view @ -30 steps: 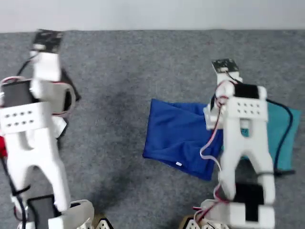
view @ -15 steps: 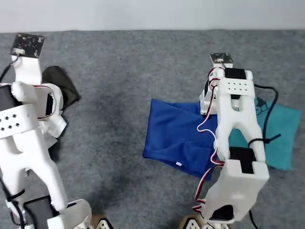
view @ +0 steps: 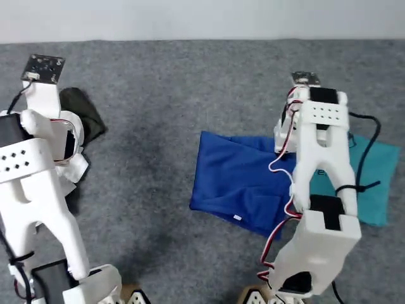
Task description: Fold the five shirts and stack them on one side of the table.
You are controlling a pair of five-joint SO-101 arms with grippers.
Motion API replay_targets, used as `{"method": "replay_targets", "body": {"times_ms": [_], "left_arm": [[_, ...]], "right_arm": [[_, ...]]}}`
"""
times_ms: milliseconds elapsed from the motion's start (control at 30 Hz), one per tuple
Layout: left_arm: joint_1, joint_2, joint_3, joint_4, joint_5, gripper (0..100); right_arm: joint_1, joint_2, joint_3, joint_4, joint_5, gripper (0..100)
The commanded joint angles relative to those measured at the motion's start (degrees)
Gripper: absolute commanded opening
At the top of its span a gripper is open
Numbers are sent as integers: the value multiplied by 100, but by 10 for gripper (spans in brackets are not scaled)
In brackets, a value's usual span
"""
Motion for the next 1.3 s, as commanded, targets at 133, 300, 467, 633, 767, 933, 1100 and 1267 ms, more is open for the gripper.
{"method": "replay_targets", "body": {"times_ms": [133, 300, 467, 633, 767, 933, 1100, 1267], "left_arm": [[-9, -220, -13, -18, -62, 4], [-9, -220, -13, -18, -62, 4], [-9, -220, -13, -18, -62, 4], [-9, -220, -13, -18, -62, 4], [-9, -220, -13, -18, -62, 4], [-9, -220, -13, -18, -62, 4], [-9, -211, -13, -18, -62, 4], [-9, -211, -13, -18, -62, 4]], "right_arm": [[-145, 312, -352, -4, -26, 177], [-286, 549, -352, -180, -53, 170], [-259, 716, -422, -242, -18, 3], [-286, 426, -571, -75, 185, 10], [-268, 57, -800, 66, 325, 10], [-259, -110, -897, -224, 747, 10], [-268, -101, -905, -778, 1002, 10], [-189, 110, -905, -1323, 1204, 10]]}}
